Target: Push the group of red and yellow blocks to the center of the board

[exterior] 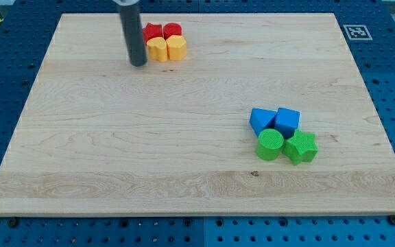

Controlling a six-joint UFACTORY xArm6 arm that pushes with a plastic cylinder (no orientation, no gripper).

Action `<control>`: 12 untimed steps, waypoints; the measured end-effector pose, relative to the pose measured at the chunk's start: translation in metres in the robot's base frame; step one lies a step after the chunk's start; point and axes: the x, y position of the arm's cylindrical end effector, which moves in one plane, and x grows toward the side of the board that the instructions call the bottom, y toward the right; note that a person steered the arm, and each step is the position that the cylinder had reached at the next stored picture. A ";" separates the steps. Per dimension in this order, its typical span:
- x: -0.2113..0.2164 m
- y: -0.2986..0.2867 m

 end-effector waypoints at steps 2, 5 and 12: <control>-0.077 -0.053; -0.143 0.007; -0.136 -0.005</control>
